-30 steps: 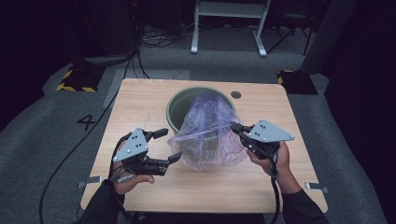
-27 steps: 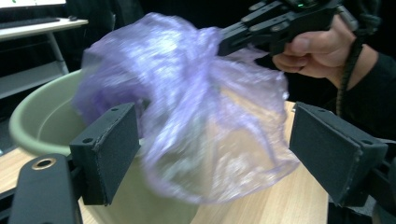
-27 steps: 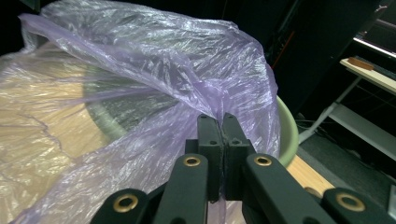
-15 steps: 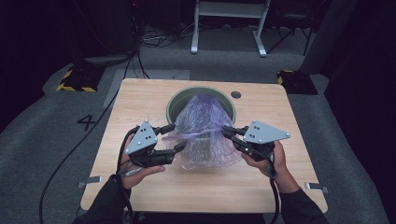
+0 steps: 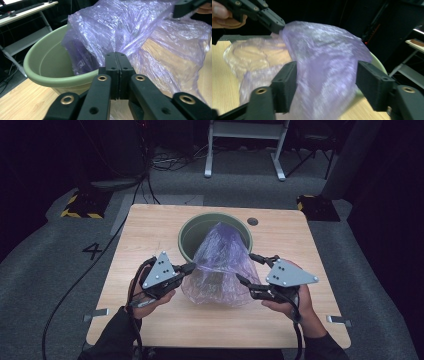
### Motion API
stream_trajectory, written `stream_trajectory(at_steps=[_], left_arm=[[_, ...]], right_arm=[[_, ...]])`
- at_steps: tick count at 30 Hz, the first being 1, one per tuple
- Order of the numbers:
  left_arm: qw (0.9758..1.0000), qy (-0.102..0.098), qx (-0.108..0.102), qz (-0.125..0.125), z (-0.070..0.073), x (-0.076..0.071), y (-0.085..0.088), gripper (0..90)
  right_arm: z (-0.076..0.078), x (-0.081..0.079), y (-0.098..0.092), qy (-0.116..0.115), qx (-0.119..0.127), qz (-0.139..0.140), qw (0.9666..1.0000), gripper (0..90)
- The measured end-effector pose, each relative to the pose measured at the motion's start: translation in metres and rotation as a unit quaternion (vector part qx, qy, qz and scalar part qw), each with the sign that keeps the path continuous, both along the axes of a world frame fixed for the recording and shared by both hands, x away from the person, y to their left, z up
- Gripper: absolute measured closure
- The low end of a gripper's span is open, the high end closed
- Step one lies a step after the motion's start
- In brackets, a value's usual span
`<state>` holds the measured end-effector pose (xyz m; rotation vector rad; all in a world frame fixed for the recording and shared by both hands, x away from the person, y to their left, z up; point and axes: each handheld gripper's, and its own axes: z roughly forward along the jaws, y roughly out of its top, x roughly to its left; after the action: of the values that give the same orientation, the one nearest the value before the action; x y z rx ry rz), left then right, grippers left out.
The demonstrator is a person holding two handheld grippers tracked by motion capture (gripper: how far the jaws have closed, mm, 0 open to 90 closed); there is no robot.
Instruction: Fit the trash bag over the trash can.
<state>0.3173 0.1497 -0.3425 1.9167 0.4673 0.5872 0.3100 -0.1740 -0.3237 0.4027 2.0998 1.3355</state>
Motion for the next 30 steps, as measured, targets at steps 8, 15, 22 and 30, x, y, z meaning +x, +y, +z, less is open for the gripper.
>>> stream_trajectory(at_steps=[8, 15, 22, 30], left_arm=[[1.0000, 0.000, 0.003, 0.009, -0.003, 0.000, 0.000, 89.8], [0.9999, 0.003, -0.009, 0.011, -0.005, 0.002, 0.000, 89.9], [0.9998, 0.005, -0.014, 0.009, -0.007, 0.001, 0.000, 89.8], [0.9997, 0.010, -0.020, 0.006, -0.009, 0.004, 0.002, 89.9]], right_arm=[[-0.016, -0.039, -0.031, -0.006, 0.024, -0.009, 0.9997, 32.4], [-0.033, -0.061, -0.039, 0.020, 0.035, 0.011, 0.9991, 38.3], [-0.061, -0.059, -0.019, 0.044, -0.014, 0.048, 0.9978, 52.5], [-0.078, -0.034, -0.007, 0.029, -0.030, -0.010, 0.9991, 40.6]])
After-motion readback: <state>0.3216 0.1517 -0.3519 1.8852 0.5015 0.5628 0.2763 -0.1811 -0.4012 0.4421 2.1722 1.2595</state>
